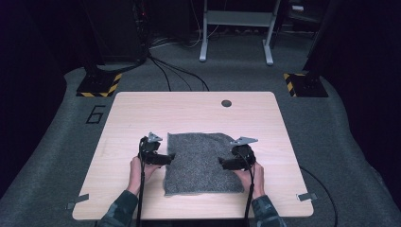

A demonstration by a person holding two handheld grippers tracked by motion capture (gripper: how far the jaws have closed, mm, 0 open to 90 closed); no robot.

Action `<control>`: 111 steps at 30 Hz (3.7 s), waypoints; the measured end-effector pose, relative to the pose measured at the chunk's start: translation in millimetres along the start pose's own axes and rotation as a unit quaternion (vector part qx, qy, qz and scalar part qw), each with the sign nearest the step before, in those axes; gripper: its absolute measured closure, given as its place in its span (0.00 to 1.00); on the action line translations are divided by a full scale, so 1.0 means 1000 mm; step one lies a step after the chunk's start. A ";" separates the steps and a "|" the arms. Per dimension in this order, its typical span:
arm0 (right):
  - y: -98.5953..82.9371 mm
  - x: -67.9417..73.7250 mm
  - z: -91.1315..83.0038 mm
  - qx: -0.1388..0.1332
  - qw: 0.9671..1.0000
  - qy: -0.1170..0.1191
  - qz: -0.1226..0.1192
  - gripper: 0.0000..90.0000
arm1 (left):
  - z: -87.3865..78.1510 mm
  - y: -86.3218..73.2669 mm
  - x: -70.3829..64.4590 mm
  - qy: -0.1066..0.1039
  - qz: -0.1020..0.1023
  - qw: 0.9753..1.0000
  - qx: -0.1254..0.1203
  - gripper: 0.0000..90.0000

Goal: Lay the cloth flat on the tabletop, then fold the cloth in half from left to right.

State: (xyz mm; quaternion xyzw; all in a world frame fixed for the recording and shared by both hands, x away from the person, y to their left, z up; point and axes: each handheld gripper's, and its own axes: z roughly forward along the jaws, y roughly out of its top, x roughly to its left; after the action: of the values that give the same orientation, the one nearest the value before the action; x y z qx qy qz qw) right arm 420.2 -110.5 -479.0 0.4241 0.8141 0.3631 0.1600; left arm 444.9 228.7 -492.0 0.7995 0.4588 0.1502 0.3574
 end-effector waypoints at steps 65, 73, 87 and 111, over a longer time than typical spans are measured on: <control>-0.008 0.209 0.059 0.038 0.974 0.128 -0.184 0.97 | 0.067 0.040 0.045 0.001 -0.005 1.000 0.010 0.93; -0.010 0.205 0.055 0.025 0.975 0.133 -0.176 0.98 | 0.065 0.043 0.041 0.012 0.001 1.000 0.009 0.98; 0.006 0.191 0.023 -0.037 0.978 0.132 -0.155 0.98 | 0.041 0.072 0.033 0.037 0.020 0.999 -0.005 0.98; 0.040 0.198 -0.026 -0.139 0.969 0.130 -0.154 0.98 | -0.012 0.135 0.030 0.064 0.061 0.996 -0.011 0.99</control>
State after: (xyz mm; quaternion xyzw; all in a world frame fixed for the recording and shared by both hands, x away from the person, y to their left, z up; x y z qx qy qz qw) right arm 311.2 52.1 -422.7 0.2159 0.8250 0.4958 0.1641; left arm 538.4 215.1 -389.9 0.8107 0.4291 0.2280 0.3264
